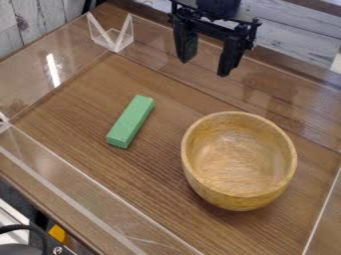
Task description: Put the green block in the brown bowl
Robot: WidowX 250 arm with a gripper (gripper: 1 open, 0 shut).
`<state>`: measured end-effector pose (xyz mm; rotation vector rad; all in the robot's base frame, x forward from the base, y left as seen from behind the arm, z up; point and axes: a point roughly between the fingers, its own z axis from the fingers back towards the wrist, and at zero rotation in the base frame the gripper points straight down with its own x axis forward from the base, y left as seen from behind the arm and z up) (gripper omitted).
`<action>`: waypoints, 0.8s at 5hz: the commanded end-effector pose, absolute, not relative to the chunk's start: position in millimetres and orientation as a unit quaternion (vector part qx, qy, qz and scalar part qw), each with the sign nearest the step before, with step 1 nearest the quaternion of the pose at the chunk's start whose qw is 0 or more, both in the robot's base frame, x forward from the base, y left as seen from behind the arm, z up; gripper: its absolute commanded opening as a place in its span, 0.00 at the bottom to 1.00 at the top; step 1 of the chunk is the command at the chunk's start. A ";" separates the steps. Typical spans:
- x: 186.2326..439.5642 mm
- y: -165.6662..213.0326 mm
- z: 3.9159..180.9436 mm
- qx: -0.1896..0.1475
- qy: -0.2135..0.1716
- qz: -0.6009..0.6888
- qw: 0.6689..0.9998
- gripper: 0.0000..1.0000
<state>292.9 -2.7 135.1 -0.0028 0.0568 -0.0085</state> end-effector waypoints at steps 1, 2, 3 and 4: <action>289.6 -0.5 129.0 -0.002 0.036 0.000 0.999 1.00; 276.2 16.3 123.1 -0.005 0.036 0.020 0.999 1.00; 263.7 37.4 121.9 -0.002 0.027 0.041 0.999 1.00; 254.3 57.0 118.0 0.003 0.021 0.058 0.998 1.00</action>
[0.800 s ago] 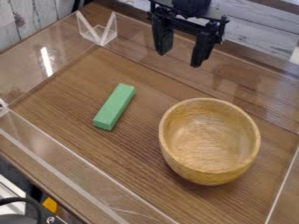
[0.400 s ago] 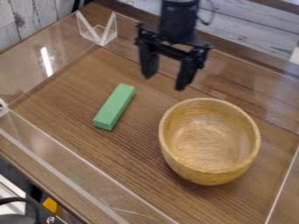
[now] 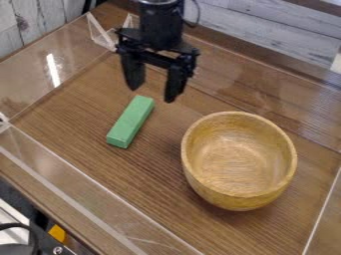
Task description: Put the green block in the brown bowl
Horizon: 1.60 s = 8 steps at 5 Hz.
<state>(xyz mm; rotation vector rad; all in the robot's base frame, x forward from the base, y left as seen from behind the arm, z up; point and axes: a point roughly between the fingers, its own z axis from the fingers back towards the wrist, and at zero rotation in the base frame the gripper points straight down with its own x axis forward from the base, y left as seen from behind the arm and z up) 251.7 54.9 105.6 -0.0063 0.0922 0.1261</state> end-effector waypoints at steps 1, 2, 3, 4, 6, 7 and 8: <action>248.7 68.6 110.0 0.007 0.018 0.070 0.997 1.00; 247.8 72.6 101.5 0.008 0.019 0.076 0.997 1.00; 247.0 73.4 94.8 0.007 0.023 0.078 0.997 1.00; 246.0 74.5 87.4 0.007 0.026 0.081 0.996 1.00; 245.4 77.9 73.7 0.010 0.027 0.086 0.996 1.00; 246.6 79.8 67.0 0.010 0.029 0.089 0.996 1.00; 247.4 81.6 61.1 0.009 0.033 0.094 0.995 1.00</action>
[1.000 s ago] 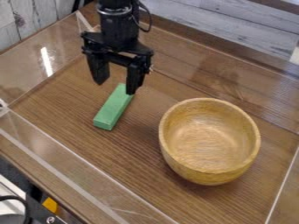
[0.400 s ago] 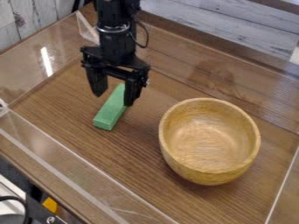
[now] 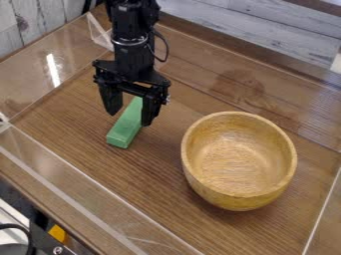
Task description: Put the green block in the brown bowl
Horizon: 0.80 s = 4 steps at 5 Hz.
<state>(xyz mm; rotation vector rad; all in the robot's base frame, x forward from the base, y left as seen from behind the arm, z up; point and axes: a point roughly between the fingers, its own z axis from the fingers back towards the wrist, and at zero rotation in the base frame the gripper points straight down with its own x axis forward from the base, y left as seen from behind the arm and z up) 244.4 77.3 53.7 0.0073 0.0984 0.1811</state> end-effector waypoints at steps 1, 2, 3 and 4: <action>248.6 84.2 56.0 0.007 0.037 0.099 0.994 1.00; 250.4 87.3 51.8 0.005 0.038 0.104 0.994 1.00; 252.4 90.4 48.5 0.001 0.038 0.107 0.994 1.00; 254.6 92.8 45.7 -0.003 0.037 0.108 0.993 1.00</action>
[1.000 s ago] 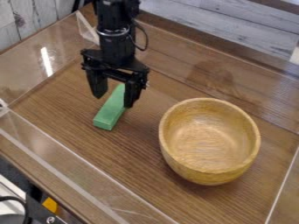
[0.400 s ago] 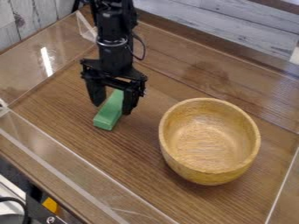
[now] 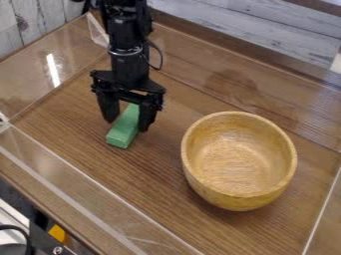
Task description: Put the green block in the brown bowl
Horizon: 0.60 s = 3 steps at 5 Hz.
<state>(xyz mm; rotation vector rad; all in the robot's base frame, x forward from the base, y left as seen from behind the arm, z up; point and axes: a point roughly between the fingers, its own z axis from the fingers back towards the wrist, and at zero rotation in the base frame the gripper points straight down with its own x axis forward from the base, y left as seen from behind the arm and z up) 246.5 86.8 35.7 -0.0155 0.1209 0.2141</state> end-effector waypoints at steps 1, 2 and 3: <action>256.3 94.8 43.2 -0.007 0.037 0.110 0.993 1.00; 258.0 96.2 41.0 -0.011 0.037 0.109 0.993 1.00; 259.2 97.6 39.0 -0.015 0.038 0.109 0.993 0.00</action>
